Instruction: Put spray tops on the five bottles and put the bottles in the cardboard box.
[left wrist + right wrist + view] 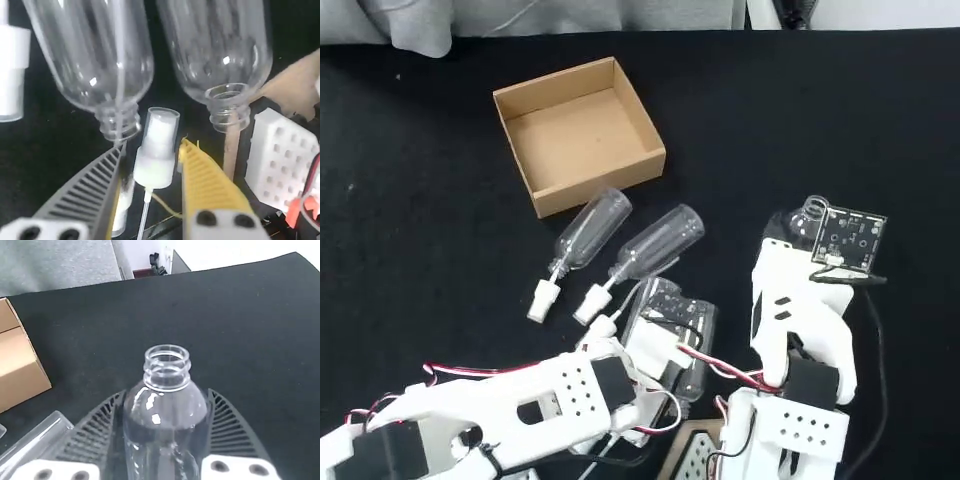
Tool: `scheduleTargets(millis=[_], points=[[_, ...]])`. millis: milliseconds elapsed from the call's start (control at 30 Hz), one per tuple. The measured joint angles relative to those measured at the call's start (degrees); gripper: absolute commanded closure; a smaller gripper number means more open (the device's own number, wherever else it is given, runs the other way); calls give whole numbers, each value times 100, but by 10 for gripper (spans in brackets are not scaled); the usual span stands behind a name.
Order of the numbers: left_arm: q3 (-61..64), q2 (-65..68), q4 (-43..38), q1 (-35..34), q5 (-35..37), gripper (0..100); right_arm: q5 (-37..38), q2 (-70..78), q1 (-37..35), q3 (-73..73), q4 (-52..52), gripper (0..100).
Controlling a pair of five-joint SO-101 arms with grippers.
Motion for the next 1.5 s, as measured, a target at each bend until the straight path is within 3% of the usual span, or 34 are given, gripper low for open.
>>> scheduleTargets(millis=[333,500,633,933,1067,1167,1500], points=[[18,712,-176,624,35,847,0,0,0,0,0,847],[-334,1266,-167,615,26,971,0,0,0,0,0,847],[-563,1468,-97,659,35,964,0,0,0,0,0,847],[-598,1495,-35,659,35,972,0,0,0,0,0,847],[-853,1538,492,651,53,972,0,0,0,0,0,847],[-879,1292,844,642,35,972,0,0,0,0,0,847],[-879,536,941,571,26,972,0,0,0,0,0,847]])
